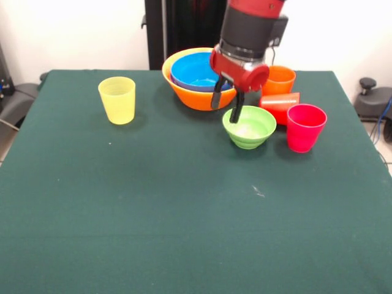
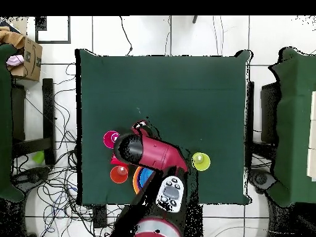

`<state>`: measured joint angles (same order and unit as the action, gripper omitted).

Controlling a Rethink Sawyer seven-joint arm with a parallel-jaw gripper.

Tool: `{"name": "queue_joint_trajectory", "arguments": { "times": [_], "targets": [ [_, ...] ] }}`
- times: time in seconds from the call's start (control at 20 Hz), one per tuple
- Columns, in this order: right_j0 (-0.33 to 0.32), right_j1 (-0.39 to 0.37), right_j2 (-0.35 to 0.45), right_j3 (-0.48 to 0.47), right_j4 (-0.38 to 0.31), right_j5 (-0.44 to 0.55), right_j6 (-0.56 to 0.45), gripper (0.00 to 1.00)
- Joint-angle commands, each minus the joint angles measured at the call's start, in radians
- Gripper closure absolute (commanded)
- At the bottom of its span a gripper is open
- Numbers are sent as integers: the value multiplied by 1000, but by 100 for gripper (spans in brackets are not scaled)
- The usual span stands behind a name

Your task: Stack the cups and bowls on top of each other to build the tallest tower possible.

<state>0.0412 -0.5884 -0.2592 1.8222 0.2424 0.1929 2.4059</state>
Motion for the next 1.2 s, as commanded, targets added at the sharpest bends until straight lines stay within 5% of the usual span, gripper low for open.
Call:
{"name": "queue_joint_trajectory", "arguments": {
  "times": [0.05, 0.4, 0.8, 1.2],
  "targets": [
    [-39, -79, 77, 71, -54, 121, 16, 0],
    [-100, 9, 187, 39, -153, 69, -100, 0],
    [-212, 13, 344, 84, -185, 106, -96, 0],
    [-238, 3, 385, 104, -221, 103, -63, 0]
  ]
}}
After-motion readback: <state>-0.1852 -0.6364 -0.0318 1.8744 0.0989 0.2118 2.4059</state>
